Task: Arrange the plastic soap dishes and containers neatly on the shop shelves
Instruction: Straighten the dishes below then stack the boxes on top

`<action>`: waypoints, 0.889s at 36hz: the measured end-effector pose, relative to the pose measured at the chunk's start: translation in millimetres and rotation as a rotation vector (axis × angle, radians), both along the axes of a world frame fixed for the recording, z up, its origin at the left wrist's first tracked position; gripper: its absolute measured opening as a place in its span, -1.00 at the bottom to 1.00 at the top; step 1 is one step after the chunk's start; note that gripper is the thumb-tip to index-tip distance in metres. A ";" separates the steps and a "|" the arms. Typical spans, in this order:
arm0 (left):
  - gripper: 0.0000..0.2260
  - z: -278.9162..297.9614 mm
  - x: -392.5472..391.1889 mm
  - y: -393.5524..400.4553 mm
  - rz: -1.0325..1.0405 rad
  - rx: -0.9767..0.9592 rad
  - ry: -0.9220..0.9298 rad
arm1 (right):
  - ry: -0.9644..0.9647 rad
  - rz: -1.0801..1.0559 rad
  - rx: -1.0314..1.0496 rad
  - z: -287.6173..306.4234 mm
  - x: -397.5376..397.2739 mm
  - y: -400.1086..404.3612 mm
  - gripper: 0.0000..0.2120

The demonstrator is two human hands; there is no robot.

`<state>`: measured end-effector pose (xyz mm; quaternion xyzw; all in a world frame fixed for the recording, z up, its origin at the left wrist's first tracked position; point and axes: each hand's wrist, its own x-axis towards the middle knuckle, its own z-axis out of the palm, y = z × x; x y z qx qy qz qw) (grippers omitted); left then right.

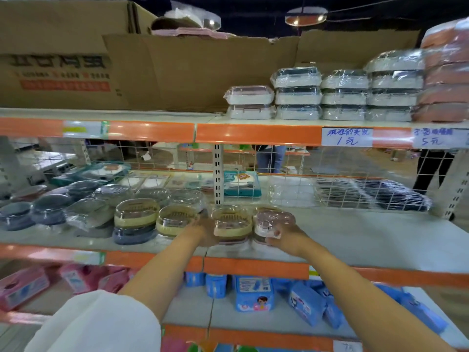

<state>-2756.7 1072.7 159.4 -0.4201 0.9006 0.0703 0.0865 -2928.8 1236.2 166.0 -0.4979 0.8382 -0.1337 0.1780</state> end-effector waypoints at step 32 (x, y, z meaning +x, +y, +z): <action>-0.71 249.9 61.5 54.8 -0.108 -0.374 0.486 | 0.425 0.114 -0.368 227.5 105.6 29.6 -0.62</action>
